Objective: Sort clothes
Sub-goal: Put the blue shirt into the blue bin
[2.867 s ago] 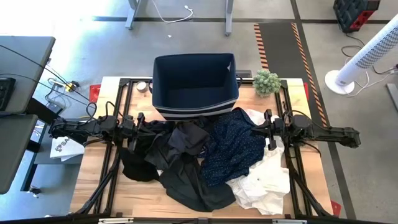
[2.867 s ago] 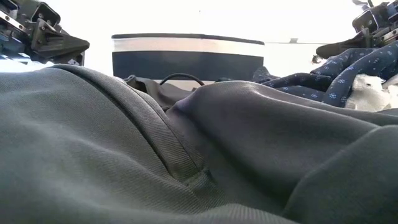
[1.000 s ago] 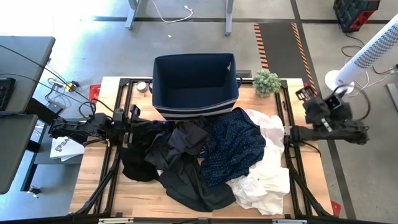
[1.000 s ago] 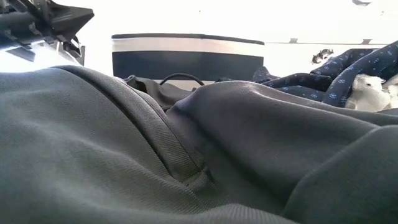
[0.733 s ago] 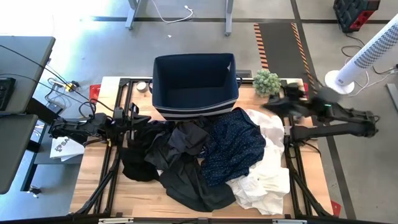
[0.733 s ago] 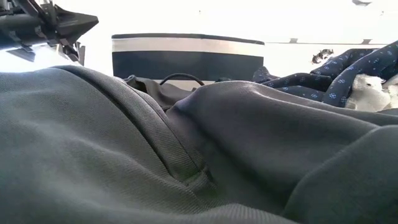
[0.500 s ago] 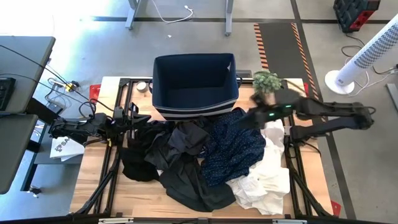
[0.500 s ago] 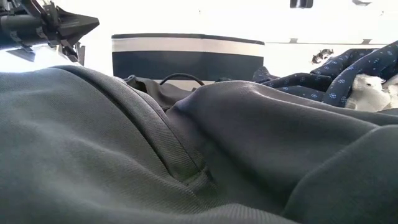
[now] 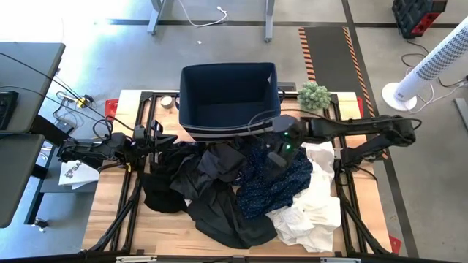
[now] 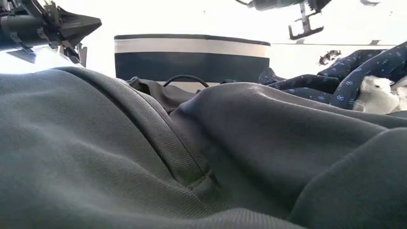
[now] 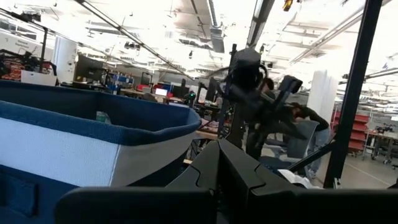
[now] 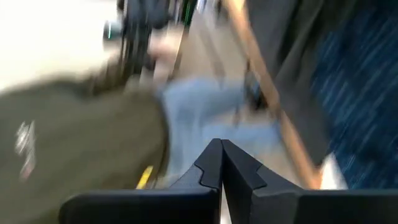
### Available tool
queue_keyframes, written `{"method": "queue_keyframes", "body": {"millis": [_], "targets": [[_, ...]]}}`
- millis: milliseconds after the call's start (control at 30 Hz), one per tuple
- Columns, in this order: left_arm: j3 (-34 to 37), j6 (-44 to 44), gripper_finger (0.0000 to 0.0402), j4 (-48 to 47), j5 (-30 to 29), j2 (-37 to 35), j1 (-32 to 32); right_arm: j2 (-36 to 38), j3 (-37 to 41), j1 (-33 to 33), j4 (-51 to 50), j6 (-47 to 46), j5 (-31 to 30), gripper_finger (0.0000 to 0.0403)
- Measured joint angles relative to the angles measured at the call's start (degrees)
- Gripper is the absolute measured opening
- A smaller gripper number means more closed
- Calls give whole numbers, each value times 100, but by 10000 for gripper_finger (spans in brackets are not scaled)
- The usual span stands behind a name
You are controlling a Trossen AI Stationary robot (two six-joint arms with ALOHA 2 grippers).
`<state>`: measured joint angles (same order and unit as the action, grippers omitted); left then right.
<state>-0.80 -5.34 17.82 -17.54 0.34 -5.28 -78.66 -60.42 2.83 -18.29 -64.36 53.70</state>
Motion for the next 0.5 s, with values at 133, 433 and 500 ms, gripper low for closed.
{"method": "queue_keyframes", "body": {"millis": [133, 433, 500], "targets": [[0, 0, 3, 0, 0, -2, 0, -89, 0, 30, -246, 60, 241, 0], [-2, -12, 3, 2, 0, 0, -2, 40, 4, -333, -1497, 939, -2031, 0], [-2, -92, 3, 2, 0, 0, -2, 59, -22, -321, -1512, 1282, -2043, 0]]}}
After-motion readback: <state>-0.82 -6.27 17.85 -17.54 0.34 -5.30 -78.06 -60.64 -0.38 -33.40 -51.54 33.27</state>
